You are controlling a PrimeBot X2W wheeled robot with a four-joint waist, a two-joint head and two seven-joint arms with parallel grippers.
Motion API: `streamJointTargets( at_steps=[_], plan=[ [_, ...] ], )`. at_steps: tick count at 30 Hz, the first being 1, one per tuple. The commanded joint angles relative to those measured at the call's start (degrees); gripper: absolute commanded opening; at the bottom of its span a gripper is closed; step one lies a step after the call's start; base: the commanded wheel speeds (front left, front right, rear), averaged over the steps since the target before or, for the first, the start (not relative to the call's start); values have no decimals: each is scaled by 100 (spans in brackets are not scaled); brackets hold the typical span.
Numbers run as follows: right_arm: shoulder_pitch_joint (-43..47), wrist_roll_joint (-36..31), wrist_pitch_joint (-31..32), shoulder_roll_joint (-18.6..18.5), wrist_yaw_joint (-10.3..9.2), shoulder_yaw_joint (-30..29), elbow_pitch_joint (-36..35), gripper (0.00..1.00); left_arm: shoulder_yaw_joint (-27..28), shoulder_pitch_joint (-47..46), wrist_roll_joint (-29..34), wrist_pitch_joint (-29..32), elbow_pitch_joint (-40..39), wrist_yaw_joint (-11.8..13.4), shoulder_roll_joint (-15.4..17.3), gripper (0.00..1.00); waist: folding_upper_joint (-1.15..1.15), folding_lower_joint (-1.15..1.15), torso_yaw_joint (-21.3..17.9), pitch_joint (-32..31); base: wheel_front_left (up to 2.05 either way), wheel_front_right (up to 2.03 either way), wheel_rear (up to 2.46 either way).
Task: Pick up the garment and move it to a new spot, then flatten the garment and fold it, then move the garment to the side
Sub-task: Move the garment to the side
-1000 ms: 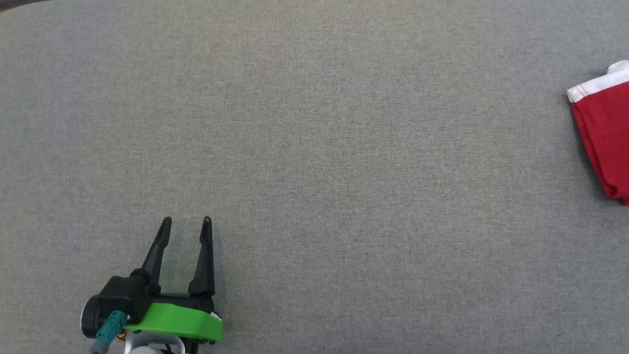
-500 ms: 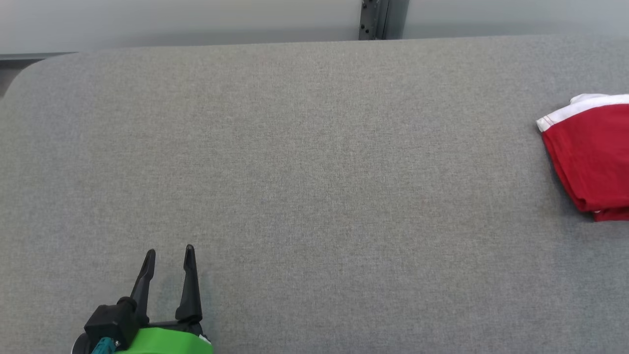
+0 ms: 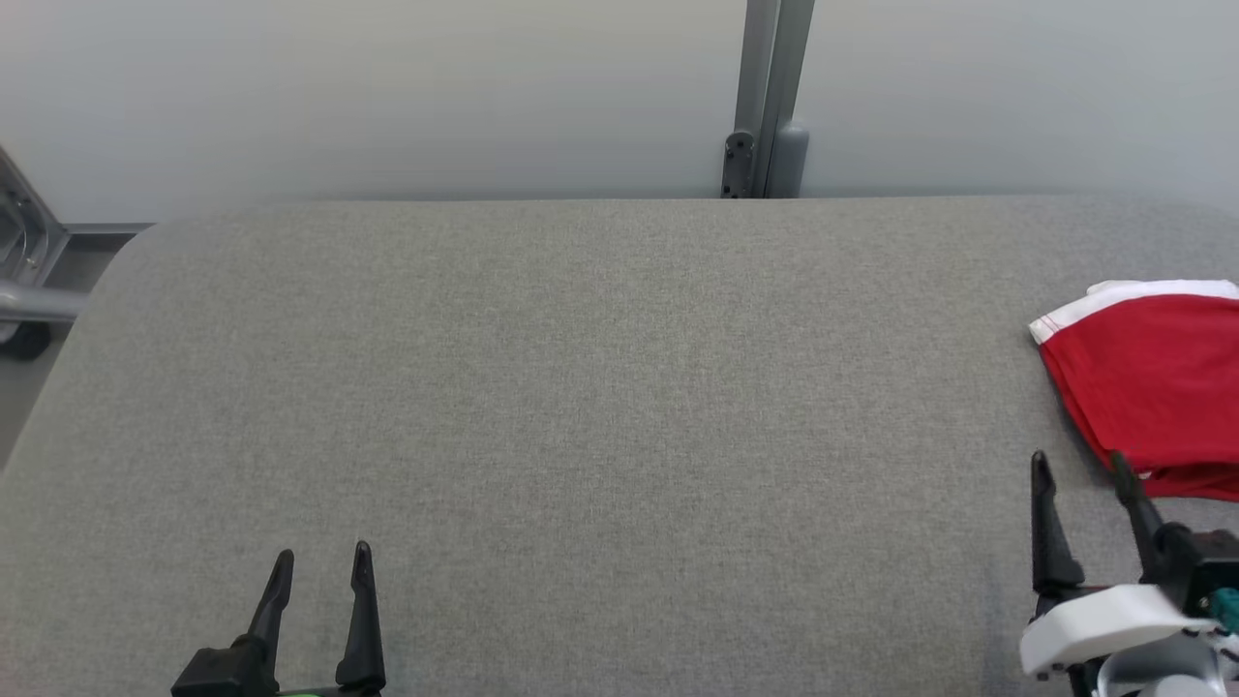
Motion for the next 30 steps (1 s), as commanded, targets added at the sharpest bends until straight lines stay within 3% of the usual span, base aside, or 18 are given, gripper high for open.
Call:
streamJointTargets(
  at_steps=[1,11,30],
  plan=[
    [128,-81,-57,40,-9,24,92,100,12,60,97,-14,32,-65,11,100,0,0,-62,-174,0,0,0],
    [570,-215,-84,215,-9,-68,121,100,-54,-66,128,-15,256,-245,22,100,0,0,-189,-315,0,0,0],
    [603,-20,-87,221,-9,-76,189,100,-298,-75,-71,-14,234,-257,100,100,0,0,-229,-290,0,0,0]
  ],
)
